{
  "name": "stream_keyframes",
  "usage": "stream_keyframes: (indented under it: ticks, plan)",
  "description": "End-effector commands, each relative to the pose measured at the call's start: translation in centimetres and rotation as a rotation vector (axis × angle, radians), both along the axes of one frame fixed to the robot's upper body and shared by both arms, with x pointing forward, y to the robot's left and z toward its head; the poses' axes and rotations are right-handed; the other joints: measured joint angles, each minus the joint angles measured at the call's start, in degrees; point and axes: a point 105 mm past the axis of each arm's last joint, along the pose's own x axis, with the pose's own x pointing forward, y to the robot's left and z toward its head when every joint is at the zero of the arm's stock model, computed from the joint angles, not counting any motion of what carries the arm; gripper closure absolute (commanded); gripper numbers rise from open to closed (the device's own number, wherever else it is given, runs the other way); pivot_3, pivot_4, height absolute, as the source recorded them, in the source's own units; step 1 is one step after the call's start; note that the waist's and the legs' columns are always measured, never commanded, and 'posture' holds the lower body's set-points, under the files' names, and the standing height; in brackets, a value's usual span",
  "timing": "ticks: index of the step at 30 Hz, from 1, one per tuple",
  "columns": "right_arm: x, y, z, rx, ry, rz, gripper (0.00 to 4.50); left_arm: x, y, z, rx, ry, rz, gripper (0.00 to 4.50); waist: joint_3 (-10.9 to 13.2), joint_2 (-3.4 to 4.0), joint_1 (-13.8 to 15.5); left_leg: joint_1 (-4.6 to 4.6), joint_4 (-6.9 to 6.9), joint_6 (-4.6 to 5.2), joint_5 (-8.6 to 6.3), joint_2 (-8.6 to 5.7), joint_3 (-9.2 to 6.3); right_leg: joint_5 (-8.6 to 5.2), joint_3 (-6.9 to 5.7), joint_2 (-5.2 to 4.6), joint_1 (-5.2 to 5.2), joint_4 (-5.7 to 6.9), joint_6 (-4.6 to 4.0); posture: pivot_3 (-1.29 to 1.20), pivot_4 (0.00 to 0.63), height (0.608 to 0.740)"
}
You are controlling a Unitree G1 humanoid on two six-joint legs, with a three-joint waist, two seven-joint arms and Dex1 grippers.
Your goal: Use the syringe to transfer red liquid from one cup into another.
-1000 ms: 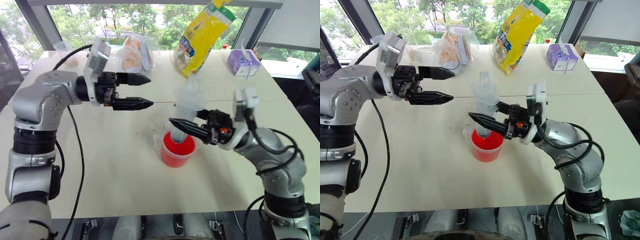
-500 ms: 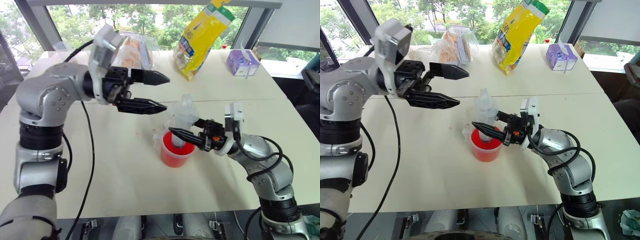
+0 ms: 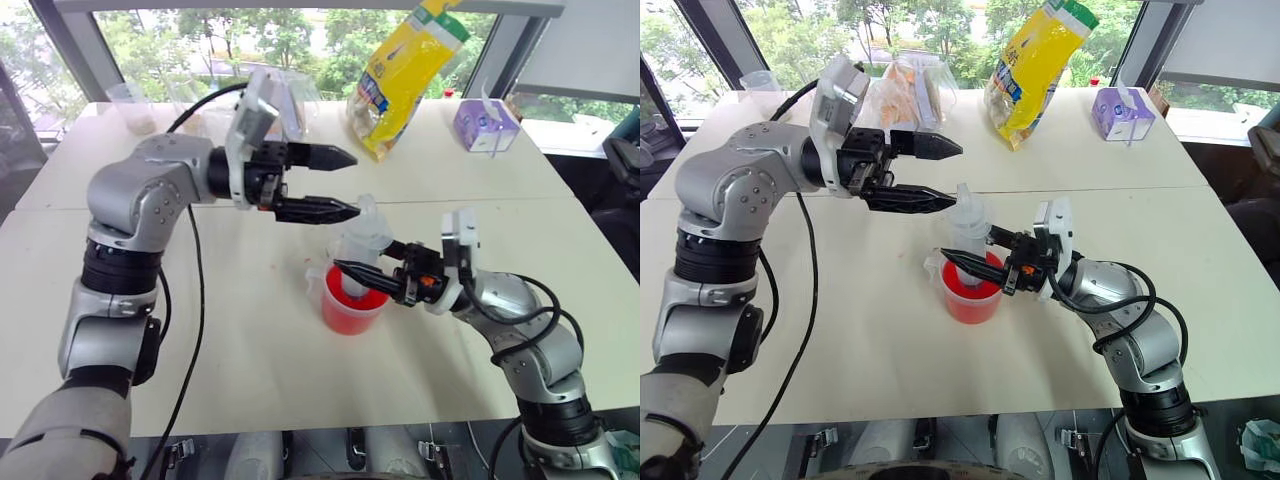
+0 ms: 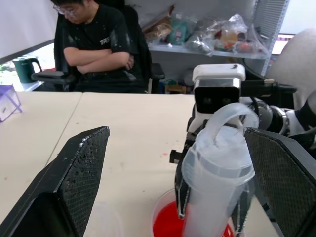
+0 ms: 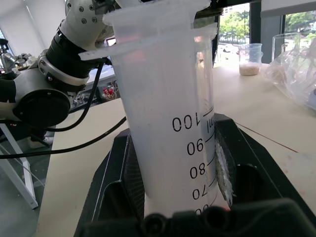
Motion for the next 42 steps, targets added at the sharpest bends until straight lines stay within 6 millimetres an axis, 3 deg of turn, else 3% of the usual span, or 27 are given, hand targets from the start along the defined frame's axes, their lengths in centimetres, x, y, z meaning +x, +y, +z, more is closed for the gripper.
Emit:
stream_keyframes:
  ticks: [1, 6, 8, 10, 16, 32, 42]
  plan:
    - [-0.7, 0.4, 1.5, 0.01, -0.063, 0.028, 2.99, -0.3, -0.8, 0.7, -0.004, -0.059, -0.03, 0.0, 0.0, 0.0, 0.09, 0.0, 0.0, 0.0, 0.0, 0.0, 0.0, 0.0, 0.0, 0.0, 0.0, 0.0, 0.0, 0.0, 0.15, 0.74]
    - [-0.7, 0.3, 1.6, 0.005, -0.064, 0.026, 2.99, -0.2, -1.8, -0.1, 0.003, -0.063, -0.033, 0.0, 0.0, 0.0, 0.04, 0.0, 0.01, 0.0, 0.0, -0.01, -0.01, 0.0, 0.0, -0.01, 0.01, 0.0, 0.0, 0.0, 0.15, 0.74]
    - [-0.7, 0.3, 1.6, 0.004, -0.062, 0.025, 2.99, -0.1, -2.2, -0.3, 0.001, -0.065, -0.03, 0.54, 0.0, 0.0, 0.04, 0.0, 0.01, 0.0, 0.0, -0.01, -0.01, 0.0, 0.0, -0.01, 0.01, 0.0, 0.0, 0.0, 0.15, 0.74]
    - [-0.7, 0.3, 1.6, 0.002, -0.059, 0.022, 2.99, -0.1, -2.6, -0.3, -0.006, -0.067, -0.03, 1.34, 0.0, 0.0, 0.04, 0.0, 0.01, 0.0, 0.0, -0.01, -0.01, 0.0, 0.0, -0.01, 0.01, 0.0, 0.0, 0.0, 0.15, 0.74]
    - [-0.7, 0.1, 1.4, 0.0, -0.046, 0.017, 2.99, -0.7, -2.7, 0.3, -0.034, -0.066, -0.056, 4.47, 0.0, 0.0, -0.02, 0.0, 0.01, 0.0, 0.0, -0.01, -0.01, 0.0, 0.0, -0.01, 0.01, 0.0, 0.0, 0.0, 0.15, 0.74]
    - [-0.7, 0.4, 0.1, -0.008, 0.036, 0.067, 2.99, -1.0, -2.2, 4.1, -0.111, -0.104, -0.068, 4.47, 0.0, 0.0, 0.01, 0.01, 0.02, 0.01, 0.0, -0.01, -0.02, 0.0, 0.0, 0.0, 0.02, 0.01, 0.01, 0.0, 0.15, 0.74]
    - [-0.6, 0.6, -0.8, -0.019, 0.059, 0.085, 2.99, -0.9, -2.1, 5.0, -0.138, -0.125, -0.051, 4.47, 0.0, 0.0, -0.01, 0.02, 0.02, 0.0, 0.0, 0.0, -0.02, 0.01, 0.0, 0.0, 0.02, 0.01, 0.01, 0.0, 0.15, 0.74]
